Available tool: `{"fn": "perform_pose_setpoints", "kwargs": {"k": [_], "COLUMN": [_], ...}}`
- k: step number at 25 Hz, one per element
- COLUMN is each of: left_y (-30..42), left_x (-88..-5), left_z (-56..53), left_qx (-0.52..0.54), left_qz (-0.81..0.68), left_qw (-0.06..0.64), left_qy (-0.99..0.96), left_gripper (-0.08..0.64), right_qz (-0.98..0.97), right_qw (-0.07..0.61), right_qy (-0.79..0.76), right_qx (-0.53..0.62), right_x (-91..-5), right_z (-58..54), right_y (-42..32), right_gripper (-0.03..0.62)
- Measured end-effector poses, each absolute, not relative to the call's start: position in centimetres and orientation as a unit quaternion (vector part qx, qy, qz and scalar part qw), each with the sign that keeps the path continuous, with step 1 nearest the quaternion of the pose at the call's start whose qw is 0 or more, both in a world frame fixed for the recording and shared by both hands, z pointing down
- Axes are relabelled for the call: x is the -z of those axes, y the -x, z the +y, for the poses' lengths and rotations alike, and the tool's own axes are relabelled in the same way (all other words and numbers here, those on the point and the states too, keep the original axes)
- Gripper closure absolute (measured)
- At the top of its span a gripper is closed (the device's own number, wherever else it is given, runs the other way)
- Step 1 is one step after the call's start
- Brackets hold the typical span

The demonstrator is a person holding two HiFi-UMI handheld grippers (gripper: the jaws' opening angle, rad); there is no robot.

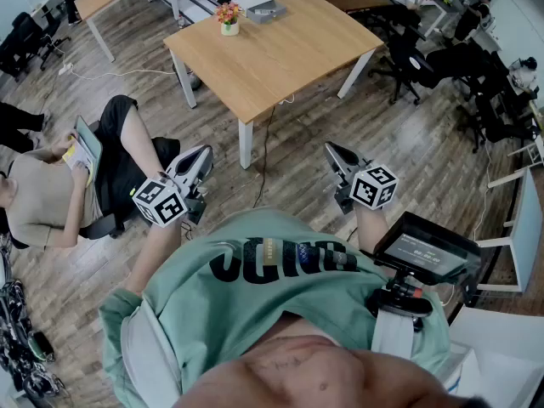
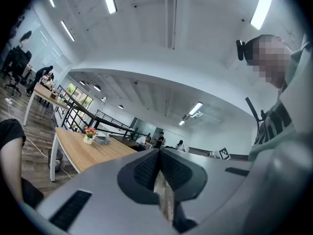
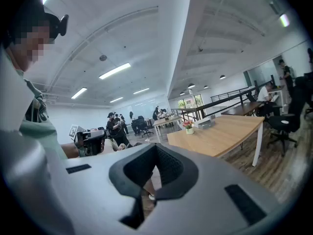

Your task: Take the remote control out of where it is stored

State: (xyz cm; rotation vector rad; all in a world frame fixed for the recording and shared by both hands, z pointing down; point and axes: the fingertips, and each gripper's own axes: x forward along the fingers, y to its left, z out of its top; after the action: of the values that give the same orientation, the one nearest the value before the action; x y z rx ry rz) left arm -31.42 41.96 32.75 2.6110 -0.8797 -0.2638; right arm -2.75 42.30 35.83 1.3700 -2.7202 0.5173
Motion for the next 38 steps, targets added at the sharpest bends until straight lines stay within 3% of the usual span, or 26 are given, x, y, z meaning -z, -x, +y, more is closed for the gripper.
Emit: {"fn": "perform_pose_setpoints", "kwargs": {"k": [23, 38], "left_y": [31.0, 18.2], "left_x": [-32.7, -30.6], "left_z": [41.7, 45.0], "left_qx": [0.078, 0.069], "left_qz": [-0.298, -0.276], "left_qw": [0.192, 0.167], "left_qy": [-0.932, -0.944], "left_gripper": [0.557, 0.555], "right_qz": [-0.895, -0.887], "right_qw": [0.020, -0.010], "right_qy": [-0.410, -0.432], "right_qx": [-0.172, -0.162], "right_x": [-36.2, -35.5], "right_z": [43.4, 48.7], "right_y": [4.9, -8.9], "right_gripper": [0.588, 0.588]}}
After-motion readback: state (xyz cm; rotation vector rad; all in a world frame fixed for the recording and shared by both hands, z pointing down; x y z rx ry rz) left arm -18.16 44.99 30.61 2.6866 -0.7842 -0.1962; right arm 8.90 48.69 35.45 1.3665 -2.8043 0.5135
